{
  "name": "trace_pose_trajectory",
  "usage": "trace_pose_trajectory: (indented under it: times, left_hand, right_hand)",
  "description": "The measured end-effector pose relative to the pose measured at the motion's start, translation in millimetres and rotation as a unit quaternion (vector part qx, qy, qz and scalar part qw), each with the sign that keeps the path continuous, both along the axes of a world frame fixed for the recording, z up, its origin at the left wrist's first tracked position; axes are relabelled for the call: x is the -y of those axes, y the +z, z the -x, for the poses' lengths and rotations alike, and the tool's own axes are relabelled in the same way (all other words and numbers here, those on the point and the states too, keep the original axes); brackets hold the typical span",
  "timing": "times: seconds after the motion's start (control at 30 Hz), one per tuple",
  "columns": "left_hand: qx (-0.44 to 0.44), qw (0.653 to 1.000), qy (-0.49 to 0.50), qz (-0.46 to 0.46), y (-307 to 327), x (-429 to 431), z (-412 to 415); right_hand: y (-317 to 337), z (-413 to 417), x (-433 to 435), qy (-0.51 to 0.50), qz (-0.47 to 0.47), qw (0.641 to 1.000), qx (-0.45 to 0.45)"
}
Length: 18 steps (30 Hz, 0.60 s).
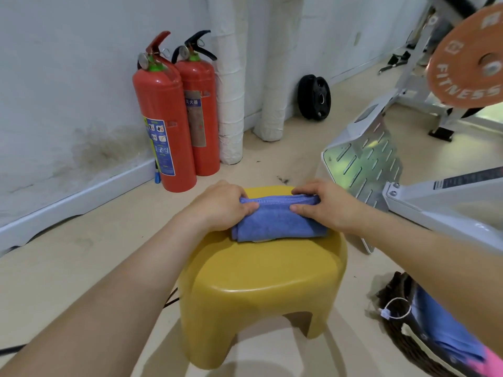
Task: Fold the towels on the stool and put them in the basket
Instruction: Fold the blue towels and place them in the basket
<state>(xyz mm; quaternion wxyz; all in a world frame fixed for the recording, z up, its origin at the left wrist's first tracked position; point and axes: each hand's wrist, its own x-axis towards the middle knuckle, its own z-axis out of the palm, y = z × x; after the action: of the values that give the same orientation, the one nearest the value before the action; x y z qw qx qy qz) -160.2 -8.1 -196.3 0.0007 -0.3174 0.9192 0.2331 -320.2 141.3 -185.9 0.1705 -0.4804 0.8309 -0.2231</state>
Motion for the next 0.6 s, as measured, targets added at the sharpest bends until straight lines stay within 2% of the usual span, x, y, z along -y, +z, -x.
trace_pose_trajectory:
  times: [0.1, 0.23, 0.33, 0.4, 0.5, 0.57, 0.6]
  left_hand:
    - [-0.002, 1.000, -0.014, -0.006, 2.6, -1.1, -0.4]
    - [-0.119, 0.992, -0.029, 0.014, -1.0, -14.4, -6.4]
    - [-0.217, 0.975, -0.050, -0.016, 4.3, -22.5, -14.8]
    - [-0.281, 0.955, -0.056, -0.074, 16.5, -28.3, -18.3]
    - [-0.369, 0.918, -0.017, -0.147, 41.3, -42.9, -14.2]
    - [-0.385, 0.903, 0.019, -0.189, 56.3, -59.2, -3.8]
    - [-0.365, 0.905, 0.019, -0.218, 63.6, -69.0, 2.4]
  right_hand:
    - [9.4, 1.7, 0.1, 0.018, -0.095, 0.995, 0.005]
    - [34.9, -14.9, 15.4, 0.109, -0.193, 0.967, -0.124]
    - [43.4, -38.0, 20.5, 0.163, -0.207, 0.945, -0.193]
    - [42.0, -44.9, 12.1, 0.185, -0.167, 0.947, -0.202]
    - [48.1, -42.7, -15.2, 0.175, -0.015, 0.975, -0.137]
    - [54.5, -36.7, -37.8, 0.150, 0.062, 0.981, -0.110]
    - [57.3, -33.6, -50.9, 0.139, 0.090, 0.981, -0.105]
